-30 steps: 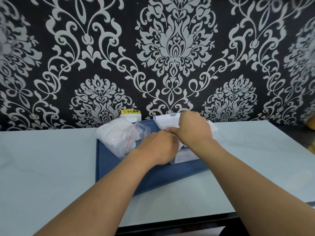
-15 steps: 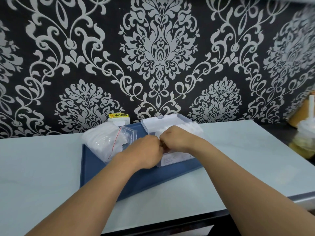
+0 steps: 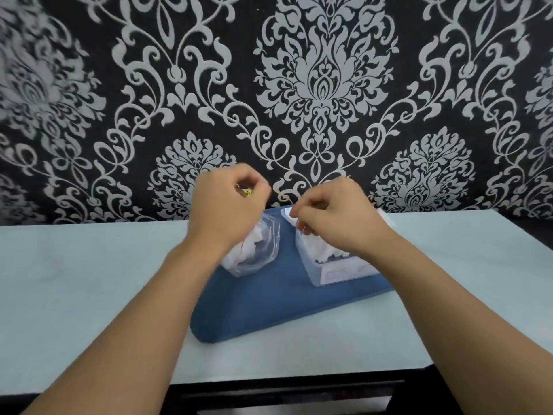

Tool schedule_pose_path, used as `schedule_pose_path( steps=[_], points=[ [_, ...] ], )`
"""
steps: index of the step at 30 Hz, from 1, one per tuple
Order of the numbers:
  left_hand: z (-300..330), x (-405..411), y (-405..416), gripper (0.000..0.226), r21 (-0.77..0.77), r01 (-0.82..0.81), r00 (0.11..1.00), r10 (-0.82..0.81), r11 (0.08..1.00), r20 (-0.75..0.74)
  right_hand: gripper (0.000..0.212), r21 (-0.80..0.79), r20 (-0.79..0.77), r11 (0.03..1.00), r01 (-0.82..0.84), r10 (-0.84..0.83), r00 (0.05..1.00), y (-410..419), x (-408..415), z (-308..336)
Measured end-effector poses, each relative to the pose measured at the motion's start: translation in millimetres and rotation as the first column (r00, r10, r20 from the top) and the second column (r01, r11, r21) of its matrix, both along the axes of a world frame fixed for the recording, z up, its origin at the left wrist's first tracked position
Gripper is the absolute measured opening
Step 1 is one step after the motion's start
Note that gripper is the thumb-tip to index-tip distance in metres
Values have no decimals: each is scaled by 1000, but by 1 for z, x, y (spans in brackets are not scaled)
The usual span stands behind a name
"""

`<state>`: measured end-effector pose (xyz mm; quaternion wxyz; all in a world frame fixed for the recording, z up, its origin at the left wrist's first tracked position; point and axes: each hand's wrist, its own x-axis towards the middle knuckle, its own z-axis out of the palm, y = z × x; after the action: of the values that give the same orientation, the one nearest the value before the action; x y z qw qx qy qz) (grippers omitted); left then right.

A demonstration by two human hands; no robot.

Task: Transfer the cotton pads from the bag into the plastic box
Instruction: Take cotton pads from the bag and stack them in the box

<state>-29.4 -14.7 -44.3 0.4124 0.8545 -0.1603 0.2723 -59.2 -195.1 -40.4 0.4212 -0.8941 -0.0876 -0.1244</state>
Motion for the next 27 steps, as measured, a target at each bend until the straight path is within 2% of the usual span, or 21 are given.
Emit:
schedule_pose_path(
  steps=[1,2,4,5,7,8,10,13,14,18,21,23,27],
  points=[
    [2,8,18,12,-96,-107,994,109,990,11,20,-35,-64,994,-104,101,993,8,-3,-2],
    [-2,18,36,18,-138,-202,979,198,970,-43,22,-145,-131,970,-193,174,976,17,-2,-9],
    [-22,35,63,40,-102,-301,921,260,948,-291,26,-402,-203,875,-271,203,958,30,6,-32],
    [-34,41,70,43,-85,-286,886,230,955,-402,26,-465,-203,845,-263,188,961,36,12,-43],
    [-57,46,71,29,-46,-189,851,140,981,-507,22,-461,-188,857,-230,158,969,43,23,-57],
    [-64,46,70,22,-2,-146,857,126,989,-499,18,-441,-170,872,-214,153,974,47,28,-58],
    [-69,46,66,27,75,-97,877,121,992,-465,13,-405,-140,892,-199,155,978,55,31,-55],
    [-71,49,67,30,136,-59,892,113,989,-439,40,-390,-121,901,-189,154,981,65,33,-55],
    [-71,50,68,31,159,-41,893,108,986,-436,42,-387,-110,902,-189,159,981,67,34,-57],
    [-75,52,71,38,206,31,900,62,978,-432,24,-400,-35,891,-214,218,975,68,35,-59],
    [-75,51,70,60,283,83,894,53,955,-444,9,-499,71,848,-179,245,967,69,31,-56],
    [-75,50,69,73,316,97,856,83,944,-510,7,-532,78,829,-173,251,965,69,28,-54],
    [-76,50,70,66,370,107,828,124,923,-547,20,-574,33,790,-214,284,958,67,23,-53]
  ],
)
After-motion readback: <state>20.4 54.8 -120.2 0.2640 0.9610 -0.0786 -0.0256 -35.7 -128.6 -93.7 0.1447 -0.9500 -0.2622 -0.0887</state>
